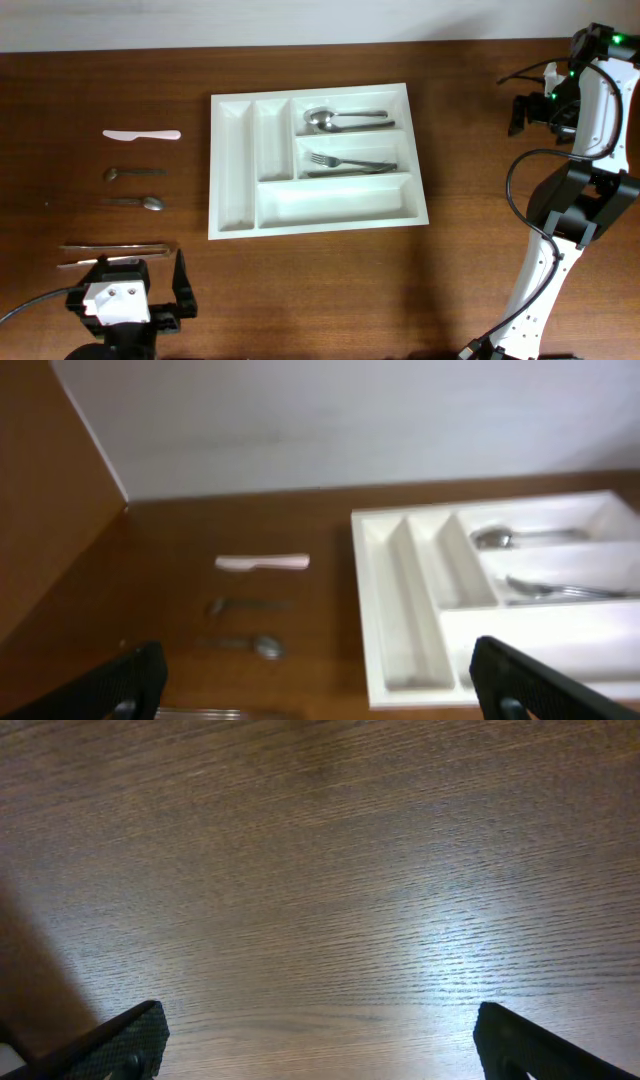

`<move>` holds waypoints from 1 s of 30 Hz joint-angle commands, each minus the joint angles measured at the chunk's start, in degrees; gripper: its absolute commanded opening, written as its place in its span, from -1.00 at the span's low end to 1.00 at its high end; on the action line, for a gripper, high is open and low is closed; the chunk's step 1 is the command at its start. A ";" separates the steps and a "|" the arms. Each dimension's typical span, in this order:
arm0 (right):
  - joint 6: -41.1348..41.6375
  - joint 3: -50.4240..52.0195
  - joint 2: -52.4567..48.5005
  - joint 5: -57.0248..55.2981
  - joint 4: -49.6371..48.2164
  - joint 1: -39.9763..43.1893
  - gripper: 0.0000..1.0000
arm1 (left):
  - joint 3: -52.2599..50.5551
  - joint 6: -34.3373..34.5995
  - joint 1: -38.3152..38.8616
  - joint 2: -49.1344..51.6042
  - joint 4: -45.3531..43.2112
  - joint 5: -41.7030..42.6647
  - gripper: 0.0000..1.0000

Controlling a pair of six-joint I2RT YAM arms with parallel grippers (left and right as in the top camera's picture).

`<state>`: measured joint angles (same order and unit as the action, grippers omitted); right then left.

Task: Pack container
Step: 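Move the left gripper over the metal tongs on the left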

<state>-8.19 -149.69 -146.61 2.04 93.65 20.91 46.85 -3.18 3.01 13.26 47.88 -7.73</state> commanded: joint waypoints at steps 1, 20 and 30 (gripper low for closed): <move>-0.59 -0.96 1.05 0.11 -0.04 0.13 0.98 | 1.03 0.90 -0.07 1.27 -2.45 -0.59 0.98; -0.59 -0.96 1.05 0.11 -0.04 0.13 0.98 | 12.02 21.27 -0.20 50.69 2.14 -13.35 0.98; -0.59 -0.96 1.05 0.09 -0.04 0.13 0.97 | 18.45 81.74 -14.36 53.16 20.63 -12.85 0.98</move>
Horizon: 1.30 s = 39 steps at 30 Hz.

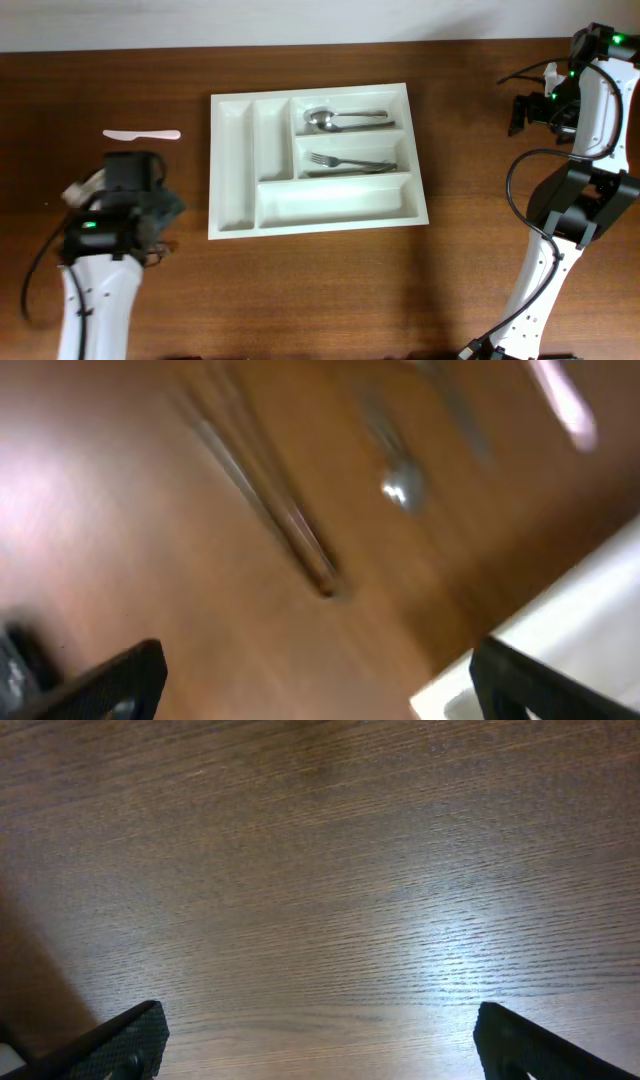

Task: Pack container
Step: 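Move the left gripper over the metal tongs on the left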

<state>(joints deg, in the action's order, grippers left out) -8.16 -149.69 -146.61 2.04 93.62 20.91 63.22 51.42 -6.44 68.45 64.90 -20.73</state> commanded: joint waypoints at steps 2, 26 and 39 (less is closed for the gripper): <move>-0.61 -0.96 1.05 0.11 -0.02 0.13 0.98 | 2.08 29.40 -8.04 -3.21 4.74 0.20 0.98; -0.61 -0.96 1.05 0.11 -0.02 0.13 0.98 | 2.10 18.14 -27.76 15.89 3.82 21.42 0.99; -0.61 -0.96 1.05 0.11 -0.02 0.13 0.98 | 2.08 8.35 -27.76 22.84 -3.76 20.33 0.98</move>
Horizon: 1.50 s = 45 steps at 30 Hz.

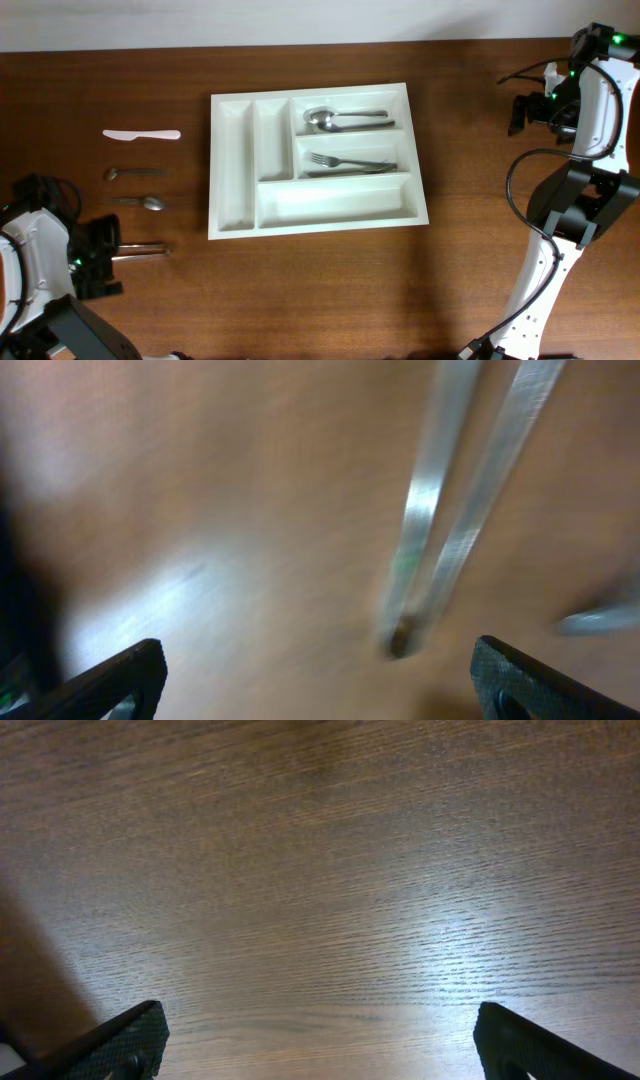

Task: Pack container
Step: 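Move the left gripper over the metal tongs on the left, then lower the left gripper and close it on the tongs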

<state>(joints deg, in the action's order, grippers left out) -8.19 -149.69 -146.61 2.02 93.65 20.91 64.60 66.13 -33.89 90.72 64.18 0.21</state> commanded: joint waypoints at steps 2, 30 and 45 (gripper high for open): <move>-0.59 -0.96 1.05 0.13 -0.04 0.13 0.98 | 0.70 -7.98 -0.31 0.57 -5.99 -0.94 0.98; -0.59 -0.96 1.05 0.13 -0.04 0.13 0.98 | -4.79 -12.22 -2.82 1.01 -11.52 0.81 0.98; -0.59 -0.96 1.05 0.13 -0.04 0.13 0.98 | -6.10 -1.42 -2.82 1.95 -11.43 0.35 0.98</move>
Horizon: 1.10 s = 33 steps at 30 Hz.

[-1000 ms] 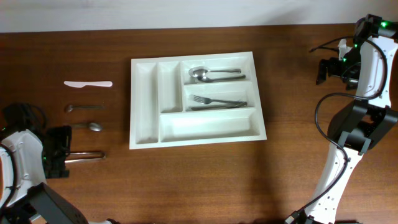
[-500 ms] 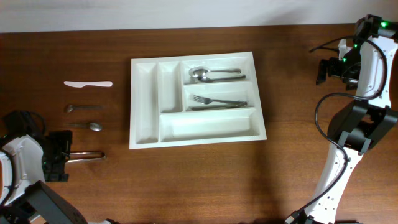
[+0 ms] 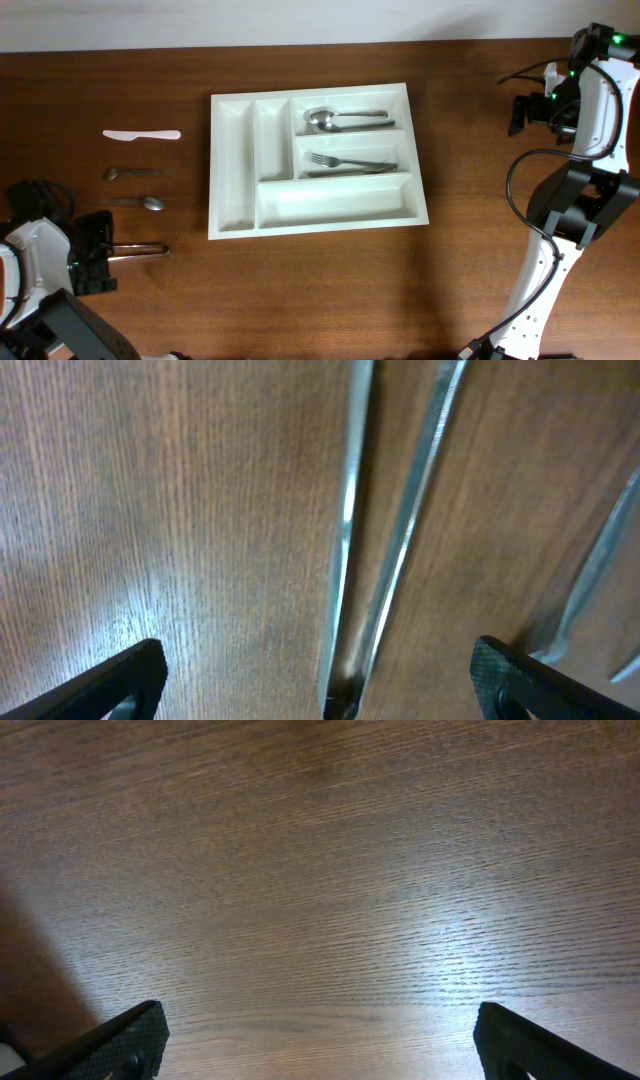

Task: Pack container
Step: 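Lower the left gripper and close it on the tongs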

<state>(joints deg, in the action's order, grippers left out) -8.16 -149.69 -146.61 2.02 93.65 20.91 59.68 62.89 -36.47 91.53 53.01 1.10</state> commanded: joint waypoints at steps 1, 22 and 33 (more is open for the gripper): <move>-0.61 -0.96 1.05 0.13 -0.04 0.13 0.98 | -1.40 1.51 -0.24 1.46 -0.37 -1.36 0.98; -0.61 -0.96 1.05 0.13 -0.04 0.13 0.98 | -1.53 -2.99 -0.24 8.79 -6.34 -3.54 0.98; -0.61 -0.96 1.05 0.13 -0.04 0.13 0.98 | -1.55 -2.97 -0.24 8.87 -9.16 -3.89 0.98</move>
<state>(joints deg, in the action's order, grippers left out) -8.19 -149.69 -146.61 2.04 93.62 20.91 58.65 60.64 -36.47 99.88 44.07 -1.93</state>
